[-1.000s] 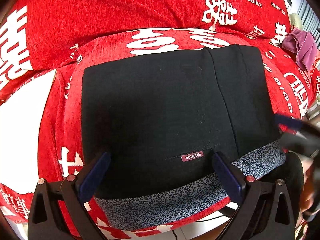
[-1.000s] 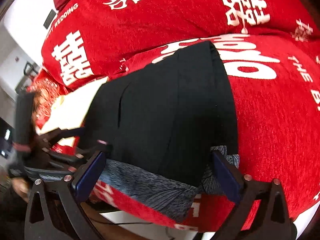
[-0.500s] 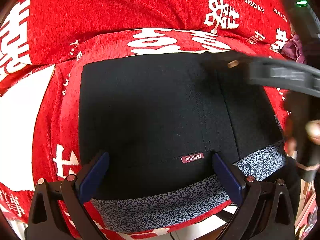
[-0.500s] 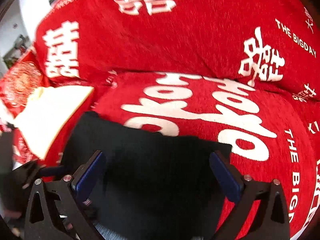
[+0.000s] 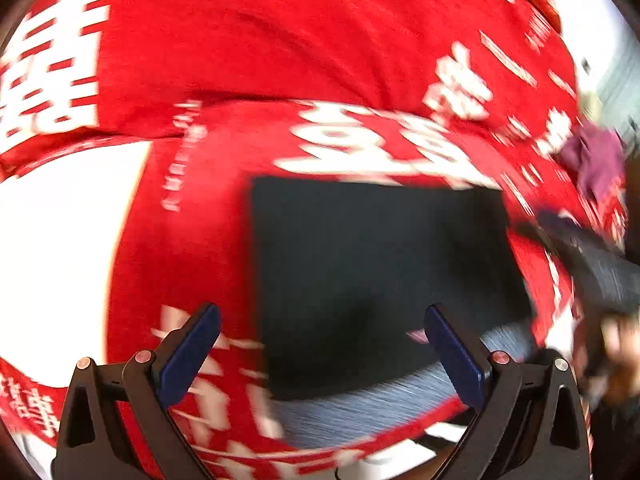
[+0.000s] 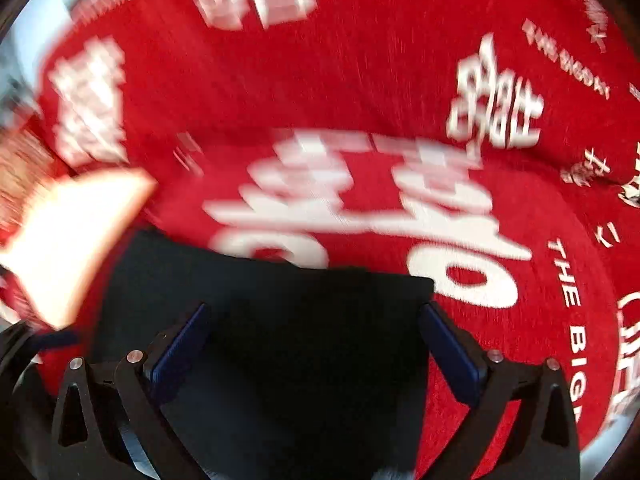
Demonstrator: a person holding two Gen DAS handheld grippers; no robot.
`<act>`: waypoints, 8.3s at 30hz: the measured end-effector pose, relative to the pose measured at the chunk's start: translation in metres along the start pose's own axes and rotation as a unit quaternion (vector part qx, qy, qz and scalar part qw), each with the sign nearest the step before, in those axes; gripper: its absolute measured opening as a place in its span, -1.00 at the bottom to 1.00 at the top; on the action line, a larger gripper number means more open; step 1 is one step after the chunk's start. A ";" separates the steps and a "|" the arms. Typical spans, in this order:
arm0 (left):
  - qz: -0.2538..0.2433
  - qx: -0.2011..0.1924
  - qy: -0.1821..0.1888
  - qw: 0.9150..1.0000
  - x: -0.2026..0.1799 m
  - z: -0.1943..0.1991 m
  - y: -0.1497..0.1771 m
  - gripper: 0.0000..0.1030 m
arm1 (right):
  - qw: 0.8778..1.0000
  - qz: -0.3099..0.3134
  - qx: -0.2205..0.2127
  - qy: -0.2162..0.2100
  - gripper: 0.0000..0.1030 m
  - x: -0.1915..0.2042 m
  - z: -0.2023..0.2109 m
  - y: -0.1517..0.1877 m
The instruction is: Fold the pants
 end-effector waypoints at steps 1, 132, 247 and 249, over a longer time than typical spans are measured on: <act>0.016 0.002 -0.014 1.000 0.013 -0.002 -0.008 0.97 | 1.000 -0.003 0.000 0.003 1.00 -0.001 0.010 0.012; 0.050 0.010 0.133 0.990 -0.025 -0.050 -0.091 -0.03 | 0.983 -0.032 0.021 -0.180 0.02 -0.052 -0.019 -0.037; 0.005 0.006 -0.088 0.996 -0.073 -0.042 -0.036 0.97 | 0.988 0.019 0.132 0.081 0.99 -0.010 -0.039 -0.021; 0.005 0.005 -0.088 0.996 -0.074 -0.041 -0.036 0.97 | 0.988 0.019 0.132 0.080 0.99 -0.008 -0.039 -0.021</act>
Point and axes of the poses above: each gripper's, at about its wrist camera, not at the fingertips, and z roughly against the way its jaws point, x to its left, y to its underside, the point moved 2 cm from there along -z, roughly the way its jaws point, and after that the axes turned 6 degrees about y, right-handed, at the moved point
